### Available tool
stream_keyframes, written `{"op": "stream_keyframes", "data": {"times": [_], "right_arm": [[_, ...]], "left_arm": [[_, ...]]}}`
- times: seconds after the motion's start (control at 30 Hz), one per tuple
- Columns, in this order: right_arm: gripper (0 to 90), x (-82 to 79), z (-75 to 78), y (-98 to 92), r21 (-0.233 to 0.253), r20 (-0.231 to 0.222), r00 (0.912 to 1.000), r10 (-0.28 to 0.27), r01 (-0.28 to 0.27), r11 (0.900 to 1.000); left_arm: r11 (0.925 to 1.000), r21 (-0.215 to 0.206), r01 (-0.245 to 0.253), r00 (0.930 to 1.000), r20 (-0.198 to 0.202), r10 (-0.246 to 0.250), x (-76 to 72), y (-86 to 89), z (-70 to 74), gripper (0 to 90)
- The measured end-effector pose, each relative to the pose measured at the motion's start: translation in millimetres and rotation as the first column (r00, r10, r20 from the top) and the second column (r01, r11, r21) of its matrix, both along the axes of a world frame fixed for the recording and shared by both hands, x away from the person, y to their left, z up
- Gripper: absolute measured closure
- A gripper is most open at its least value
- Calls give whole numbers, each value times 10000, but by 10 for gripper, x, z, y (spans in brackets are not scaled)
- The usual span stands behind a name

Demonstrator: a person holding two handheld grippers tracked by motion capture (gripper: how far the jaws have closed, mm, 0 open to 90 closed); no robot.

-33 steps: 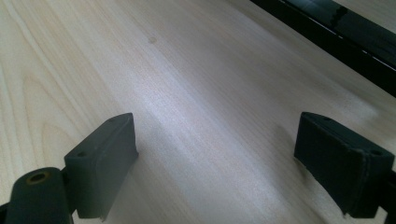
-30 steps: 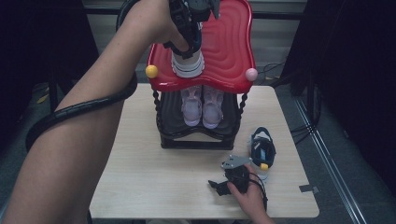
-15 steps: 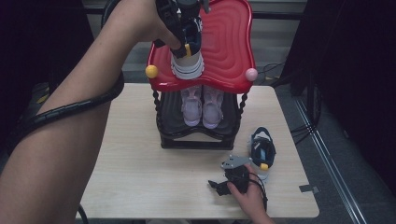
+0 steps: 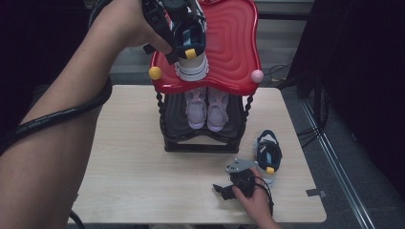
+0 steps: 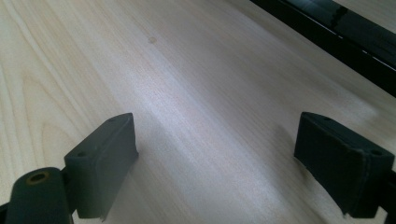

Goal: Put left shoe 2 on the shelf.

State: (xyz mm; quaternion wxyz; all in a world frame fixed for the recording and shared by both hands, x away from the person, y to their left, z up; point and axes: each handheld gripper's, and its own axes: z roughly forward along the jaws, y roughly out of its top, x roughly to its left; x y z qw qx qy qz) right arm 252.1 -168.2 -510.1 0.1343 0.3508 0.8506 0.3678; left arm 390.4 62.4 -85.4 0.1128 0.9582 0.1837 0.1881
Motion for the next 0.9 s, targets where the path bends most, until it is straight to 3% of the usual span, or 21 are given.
{"op": "stream_keyframes", "data": {"times": [0.23, 0.47, 0.9], "right_arm": [[120, 1, 0, 0, 1, 2, 10000, 4, -4, 10000], [120, 0, 0, 0, -1, 3, 10000, 4, -4, 10000], [120, 0, 0, 0, -2, 6, 10000, 3, -3, 10000]], "left_arm": [[9962, -482, -723, 9952, -696, 689, 11, 162, -78, 296], [9917, -829, -984, 9904, -1057, 894, 26, 345, -132, 269], [9847, -897, -1494, 9747, -1806, 1314, 10, 595, -282, 239]]}}
